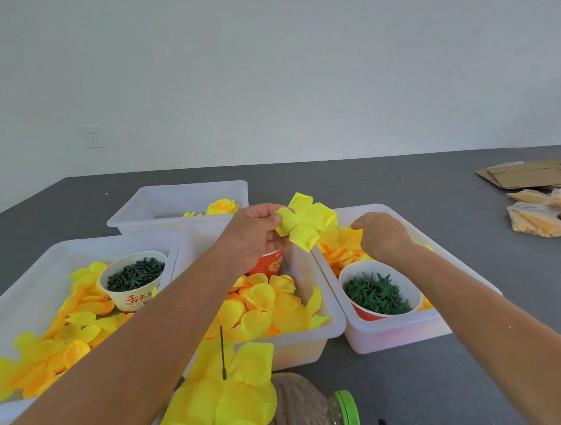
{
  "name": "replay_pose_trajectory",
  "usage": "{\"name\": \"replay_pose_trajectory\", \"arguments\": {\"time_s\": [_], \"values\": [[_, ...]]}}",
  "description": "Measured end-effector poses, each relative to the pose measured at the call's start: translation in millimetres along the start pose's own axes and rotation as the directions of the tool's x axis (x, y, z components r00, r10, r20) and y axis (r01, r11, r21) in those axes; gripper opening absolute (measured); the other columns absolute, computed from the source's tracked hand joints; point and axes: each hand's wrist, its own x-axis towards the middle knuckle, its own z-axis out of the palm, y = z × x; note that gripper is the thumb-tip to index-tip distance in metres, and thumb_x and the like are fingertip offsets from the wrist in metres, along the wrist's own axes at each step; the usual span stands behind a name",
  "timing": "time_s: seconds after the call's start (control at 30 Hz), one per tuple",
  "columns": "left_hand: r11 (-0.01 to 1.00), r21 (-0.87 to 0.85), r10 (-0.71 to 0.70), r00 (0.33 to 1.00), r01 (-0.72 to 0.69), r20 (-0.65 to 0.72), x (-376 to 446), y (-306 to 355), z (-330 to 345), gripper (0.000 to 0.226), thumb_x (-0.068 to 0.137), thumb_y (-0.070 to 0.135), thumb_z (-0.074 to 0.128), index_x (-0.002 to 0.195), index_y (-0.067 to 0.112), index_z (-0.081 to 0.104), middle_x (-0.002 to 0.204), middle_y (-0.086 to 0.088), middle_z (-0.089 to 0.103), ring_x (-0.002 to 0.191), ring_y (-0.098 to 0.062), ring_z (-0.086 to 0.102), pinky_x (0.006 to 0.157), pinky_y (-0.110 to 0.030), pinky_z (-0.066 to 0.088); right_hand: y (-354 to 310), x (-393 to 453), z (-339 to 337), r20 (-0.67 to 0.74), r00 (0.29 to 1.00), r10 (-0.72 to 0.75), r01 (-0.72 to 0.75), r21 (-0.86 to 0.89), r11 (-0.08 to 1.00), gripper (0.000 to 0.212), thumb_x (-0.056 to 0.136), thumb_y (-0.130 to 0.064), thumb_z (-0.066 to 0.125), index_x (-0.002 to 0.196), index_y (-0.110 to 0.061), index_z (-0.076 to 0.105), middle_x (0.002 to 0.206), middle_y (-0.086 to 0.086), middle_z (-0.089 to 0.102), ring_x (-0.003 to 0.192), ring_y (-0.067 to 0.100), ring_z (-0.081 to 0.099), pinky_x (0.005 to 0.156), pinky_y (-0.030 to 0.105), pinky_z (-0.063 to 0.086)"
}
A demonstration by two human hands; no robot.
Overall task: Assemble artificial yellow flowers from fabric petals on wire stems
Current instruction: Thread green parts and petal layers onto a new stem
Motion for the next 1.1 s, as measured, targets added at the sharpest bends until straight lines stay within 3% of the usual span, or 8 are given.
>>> {"name": "replay_pose_trajectory", "arguments": {"time_s": [0.1,0.13,0.2,0.27,0.37,0.77,0.9,1.1], "values": [[1.000,0.002,0.018,1.000,-0.018,0.009,-5.2,3.8,-5.6,0.020,0.096,0.003,0.044,0.092,0.010,0.062,0.085,-0.008,0.066,0.071,-0.019,0.066,0.061,-0.026,0.058,-15.2,-9.3,-12.9,-0.163,0.986,-0.027,0.067,0.241,0.968,0.033,0.095,-0.010,0.043,0.119,-0.016,0.064,0.123,0.003,0.063,0.119,0.025,0.050,0.096,0.036,0.043],[1.000,-0.002,0.030,1.000,-0.030,0.006,-7.0,5.0,-7.5,0.019,0.096,0.003,0.045,0.094,0.010,0.063,0.085,-0.008,0.067,0.069,-0.018,0.066,0.060,-0.025,0.058,-24.8,-15.2,-20.6,-0.143,0.989,0.032,0.051,0.538,0.841,0.026,0.094,-0.017,0.048,0.110,-0.016,0.068,0.112,0.000,0.069,0.110,0.023,0.056,0.090,0.036,0.046],[0.998,-0.013,0.059,0.998,-0.059,-0.002,-11.2,7.4,-11.4,0.017,0.095,0.004,0.047,0.100,0.008,0.063,0.087,-0.009,0.067,0.068,-0.019,0.067,0.062,-0.026,0.058,-47.6,-31.6,-38.1,0.101,0.995,-0.001,-0.094,0.929,0.358,0.023,0.088,-0.035,0.060,0.099,-0.018,0.070,0.093,-0.003,0.072,0.092,0.018,0.062,0.078,0.031,0.047],[0.996,0.009,0.087,0.996,-0.087,-0.003,-16.3,10.3,-14.5,0.018,0.095,0.005,0.048,0.106,0.006,0.062,0.088,-0.010,0.067,0.070,-0.020,0.067,0.065,-0.027,0.058,-63.1,-42.1,-45.9,0.181,0.973,-0.146,-0.155,0.973,0.170,0.044,0.070,-0.046,0.071,0.102,-0.017,0.068,0.093,0.001,0.071,0.088,0.017,0.064,0.078,0.032,0.048],[0.992,0.040,0.115,0.993,-0.116,0.026,-28.1,14.7,-19.6,0.015,0.094,0.005,0.049,0.098,0.009,0.064,0.082,-0.006,0.069,0.069,-0.019,0.067,0.063,-0.026,0.058,-84.8,-52.7,-50.0,0.153,0.963,-0.220,-0.149,0.988,0.038,0.053,0.055,-0.032,0.077,0.104,-0.014,0.067,0.095,0.004,0.071,0.087,0.021,0.066,0.083,0.036,0.052],[0.980,0.092,0.178,0.984,-0.178,0.004,-73.6,32.1,-53.6,0.007,0.079,0.004,0.064,0.077,0.011,0.065,0.071,-0.003,0.071,0.062,-0.016,0.068,0.067,-0.030,0.058,-128.3,-78.5,-60.4,0.099,0.954,-0.284,-0.054,0.986,0.161,0.020,0.069,0.005,0.074,0.085,-0.004,0.067,0.072,0.007,0.071,0.063,0.018,0.069,0.061,0.027,0.058],[0.979,0.112,0.168,0.986,-0.168,0.004,-83.7,36.6,-55.9,0.012,0.065,0.016,0.069,0.074,0.010,0.063,0.070,-0.003,0.070,0.065,-0.016,0.066,0.076,-0.035,0.056,-134.9,-81.7,-60.4,0.176,0.940,-0.293,-0.159,0.984,0.082,0.013,0.072,0.004,0.071,0.080,-0.005,0.065,0.072,0.008,0.072,0.065,0.020,0.070,0.059,0.028,0.057],[0.987,0.131,0.103,0.993,-0.095,-0.054,-93.7,41.8,-54.5,0.005,0.085,0.011,0.061,0.082,0.009,0.064,0.077,-0.008,0.069,0.071,-0.024,0.064,0.064,-0.028,0.058,-136.3,-87.0,-64.6,0.252,0.922,-0.294,-0.254,0.967,0.033,0.019,0.068,0.001,0.072,0.085,-0.005,0.066,0.074,0.008,0.072,0.064,0.018,0.070,0.055,0.027,0.056]]}}
